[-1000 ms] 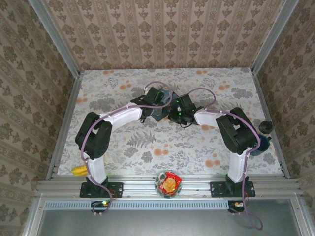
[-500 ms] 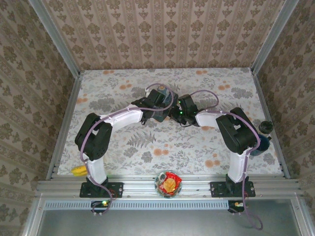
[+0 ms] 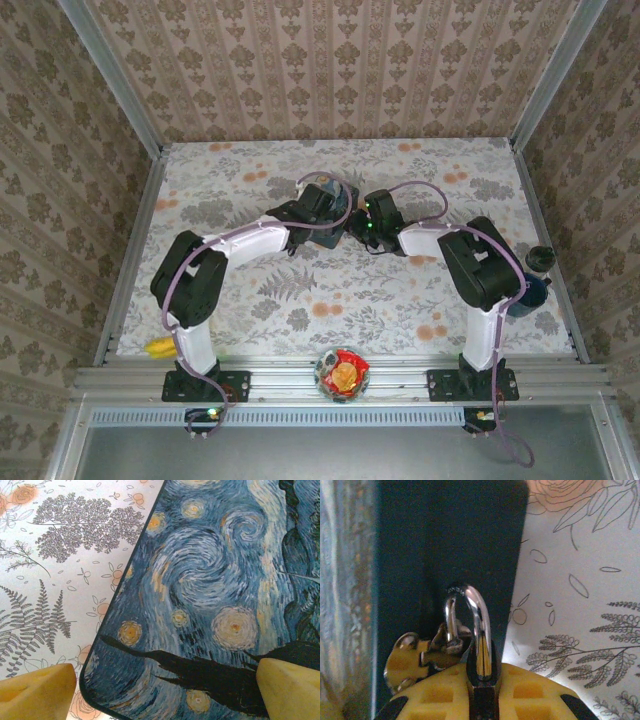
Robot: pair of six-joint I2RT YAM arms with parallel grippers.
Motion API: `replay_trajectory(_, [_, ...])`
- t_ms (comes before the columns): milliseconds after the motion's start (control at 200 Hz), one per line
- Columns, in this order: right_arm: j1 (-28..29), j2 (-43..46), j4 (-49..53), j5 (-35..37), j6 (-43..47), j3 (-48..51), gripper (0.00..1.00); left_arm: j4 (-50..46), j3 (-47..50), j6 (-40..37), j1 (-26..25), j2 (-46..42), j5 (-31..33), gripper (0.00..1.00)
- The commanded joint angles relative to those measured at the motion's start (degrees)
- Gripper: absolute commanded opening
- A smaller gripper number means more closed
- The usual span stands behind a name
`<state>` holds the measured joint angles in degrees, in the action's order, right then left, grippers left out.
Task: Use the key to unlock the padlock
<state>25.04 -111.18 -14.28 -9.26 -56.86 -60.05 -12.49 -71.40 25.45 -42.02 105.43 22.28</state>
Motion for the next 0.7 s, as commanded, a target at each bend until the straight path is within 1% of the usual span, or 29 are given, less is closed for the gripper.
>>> replay_trajectory(0, [-1.6, -0.6, -3.1, 3.1, -0.3, -2.1, 0.00, -6.7, 3.1, -0.7, -0.3, -0.3, -1.7, 0.93])
replay_trajectory(270, [-2.7, 1.3, -4.3, 4.4, -1.1, 0.4, 0.00, -5.4, 5.0, 1.1, 1.2, -1.4, -2.8, 0.85])
replay_trajectory(305, [-2.8, 1.6, -4.1, 4.3, -1.0, 0.7, 0.00, -5.2, 5.4, 1.3, 1.6, -1.7, -3.1, 0.83])
replay_trajectory(425, [-2.8, 3.0, -2.1, 4.4, 0.1, 1.1, 0.00, -3.9, 6.7, 1.8, 2.5, -2.8, -4.1, 0.81])
replay_trajectory(565, [-2.7, 5.7, 1.3, 4.3, 2.1, 2.4, 0.00, -2.5, 7.8, 1.8, 3.9, -4.3, -4.7, 0.81])
replay_trajectory(625, [-2.7, 7.4, 3.6, 3.8, 3.7, 2.9, 0.00, -1.9, 8.1, 1.3, 4.6, -4.8, -4.8, 0.84])
replay_trajectory(695, [-2.7, 9.4, 7.5, 2.7, 6.5, 2.9, 0.00, -2.4, 7.8, -0.1, 5.3, -5.3, -4.3, 0.88])
